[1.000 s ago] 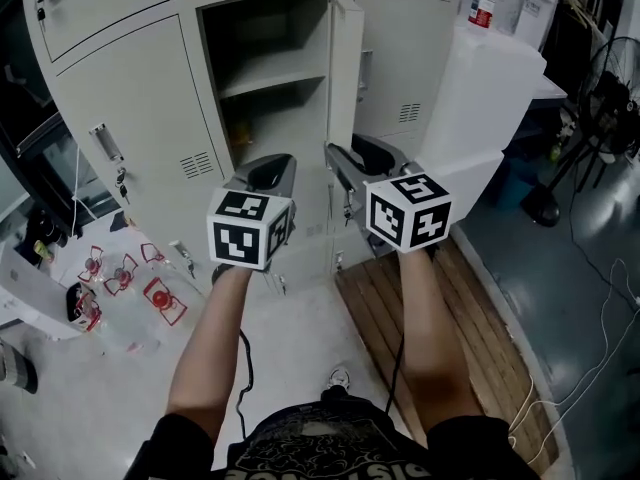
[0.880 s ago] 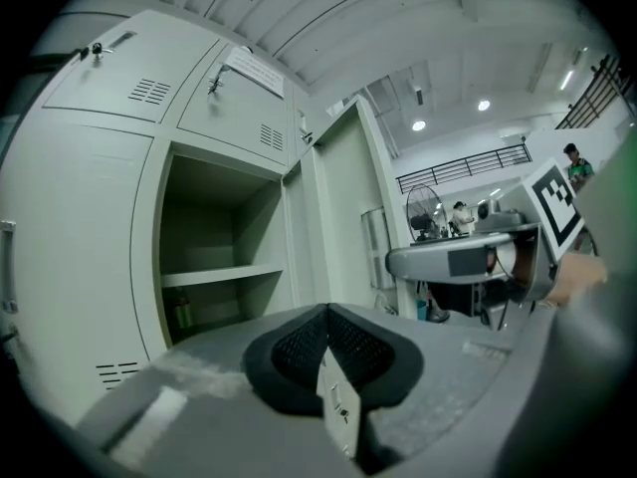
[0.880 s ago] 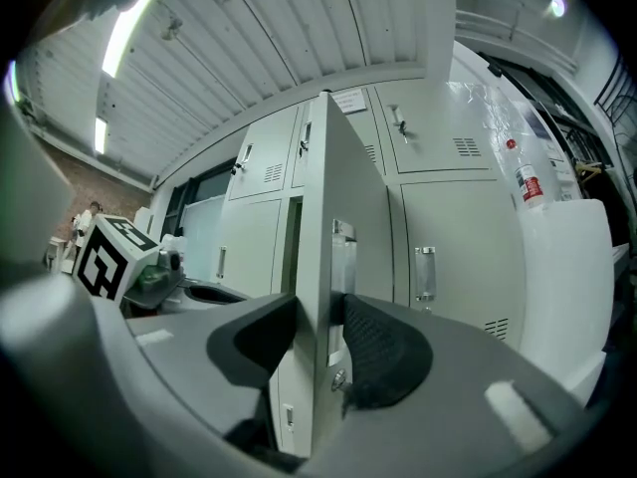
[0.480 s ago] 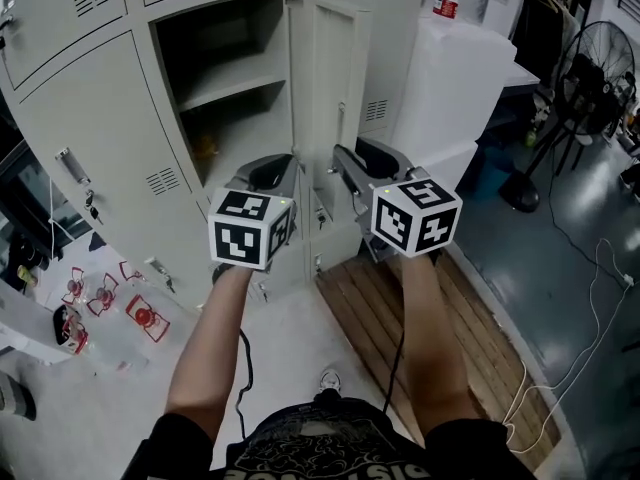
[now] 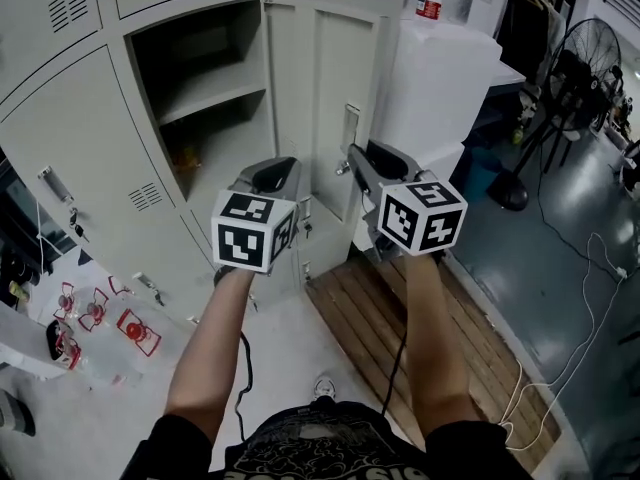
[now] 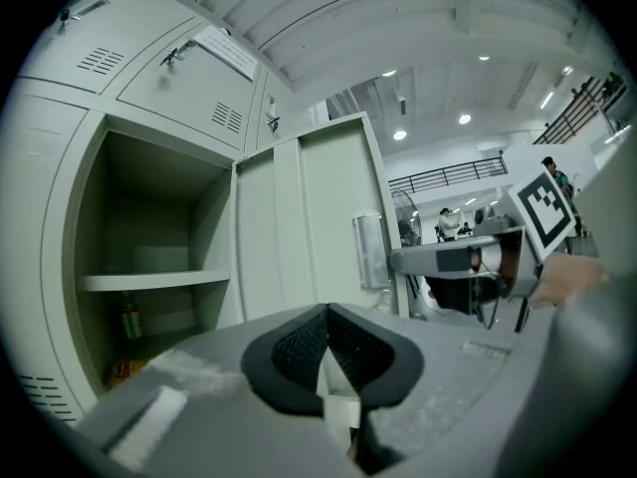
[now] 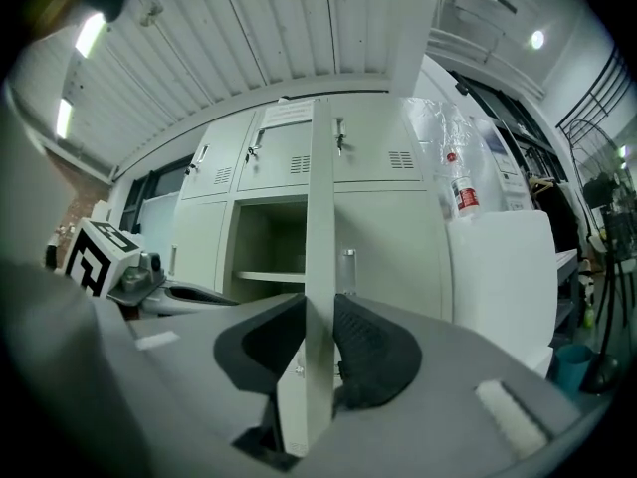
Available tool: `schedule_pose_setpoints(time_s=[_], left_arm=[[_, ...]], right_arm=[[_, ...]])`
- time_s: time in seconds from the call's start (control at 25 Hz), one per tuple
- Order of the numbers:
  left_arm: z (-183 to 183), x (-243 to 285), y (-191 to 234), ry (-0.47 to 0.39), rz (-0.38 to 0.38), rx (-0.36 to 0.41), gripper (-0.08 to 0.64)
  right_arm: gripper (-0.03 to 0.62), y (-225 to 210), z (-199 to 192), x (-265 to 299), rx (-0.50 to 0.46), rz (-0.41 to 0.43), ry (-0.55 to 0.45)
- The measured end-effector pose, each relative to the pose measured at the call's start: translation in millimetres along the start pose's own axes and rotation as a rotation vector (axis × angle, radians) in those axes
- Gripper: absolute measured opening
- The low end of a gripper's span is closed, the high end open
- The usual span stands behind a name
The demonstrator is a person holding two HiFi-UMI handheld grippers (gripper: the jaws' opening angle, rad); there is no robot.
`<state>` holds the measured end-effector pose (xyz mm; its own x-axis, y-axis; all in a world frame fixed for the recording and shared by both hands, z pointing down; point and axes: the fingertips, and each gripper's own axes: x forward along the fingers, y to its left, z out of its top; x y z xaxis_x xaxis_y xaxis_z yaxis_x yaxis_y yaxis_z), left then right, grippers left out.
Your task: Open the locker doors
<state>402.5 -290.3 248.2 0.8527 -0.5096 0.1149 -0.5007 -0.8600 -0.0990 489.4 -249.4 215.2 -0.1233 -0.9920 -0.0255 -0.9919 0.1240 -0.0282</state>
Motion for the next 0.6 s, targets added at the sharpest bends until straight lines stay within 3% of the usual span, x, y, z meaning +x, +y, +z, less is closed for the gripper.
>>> schedule_pose_setpoints(time_s=[0.6], left_arm=[[7,19,-10,-0.008,-0.027,0.007,0.005]], right_arm=[[0.095,-31,1,-2,-0.037,-0.077,-0.003]])
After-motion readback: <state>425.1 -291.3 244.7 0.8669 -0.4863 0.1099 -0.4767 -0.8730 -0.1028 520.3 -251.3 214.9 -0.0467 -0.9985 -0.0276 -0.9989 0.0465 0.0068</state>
